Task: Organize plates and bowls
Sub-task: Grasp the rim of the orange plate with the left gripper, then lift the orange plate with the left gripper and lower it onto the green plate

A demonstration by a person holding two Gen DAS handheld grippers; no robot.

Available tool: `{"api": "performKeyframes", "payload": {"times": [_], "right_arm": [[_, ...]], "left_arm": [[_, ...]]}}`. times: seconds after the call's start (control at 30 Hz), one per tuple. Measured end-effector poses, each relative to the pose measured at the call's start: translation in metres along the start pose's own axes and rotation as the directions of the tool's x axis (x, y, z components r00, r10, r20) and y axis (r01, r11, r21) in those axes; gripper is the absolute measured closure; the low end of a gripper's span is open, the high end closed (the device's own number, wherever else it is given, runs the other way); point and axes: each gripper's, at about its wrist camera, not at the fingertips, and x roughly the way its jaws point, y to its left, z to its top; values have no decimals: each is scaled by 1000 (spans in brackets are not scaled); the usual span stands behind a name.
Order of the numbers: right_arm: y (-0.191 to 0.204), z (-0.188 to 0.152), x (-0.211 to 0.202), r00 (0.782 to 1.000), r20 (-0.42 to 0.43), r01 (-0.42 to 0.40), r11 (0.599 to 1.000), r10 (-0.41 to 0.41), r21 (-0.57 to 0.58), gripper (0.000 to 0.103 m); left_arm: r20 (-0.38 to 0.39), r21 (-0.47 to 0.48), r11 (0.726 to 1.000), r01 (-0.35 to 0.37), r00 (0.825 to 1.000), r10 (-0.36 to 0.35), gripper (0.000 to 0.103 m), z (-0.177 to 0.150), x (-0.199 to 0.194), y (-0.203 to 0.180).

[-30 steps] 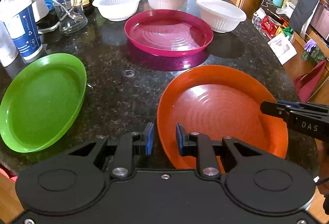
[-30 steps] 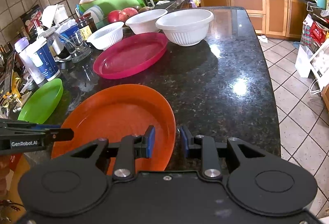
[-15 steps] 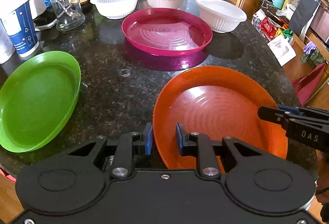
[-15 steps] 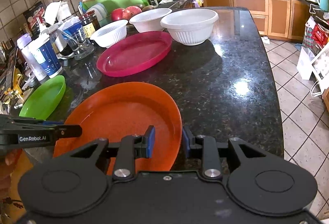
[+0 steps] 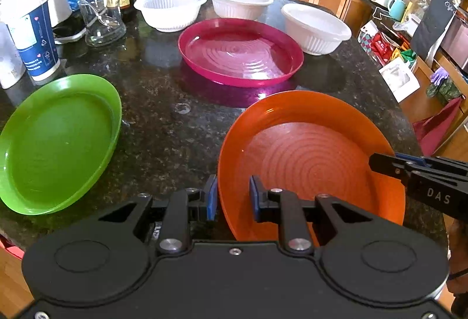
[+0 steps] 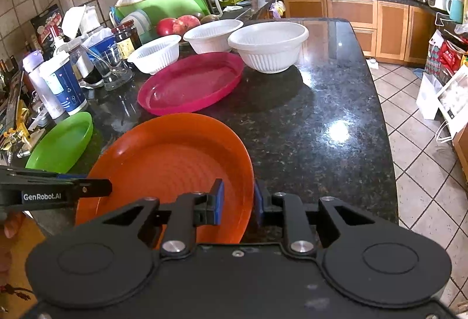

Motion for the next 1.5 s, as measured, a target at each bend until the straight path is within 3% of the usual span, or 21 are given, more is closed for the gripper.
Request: {"api": "performKeyframes", "payload": {"times": [0.43, 1.5], "right_arm": [[28, 8, 2, 1000, 12, 5, 1000, -5, -2, 85], [204, 42, 53, 997, 15, -69, 995, 70, -75, 85]], "left_arm": [[52, -6, 1000, -20, 998, 21, 74, 1, -14, 24], [132, -92, 991, -92, 986, 104, 74, 9, -56, 184]]}}
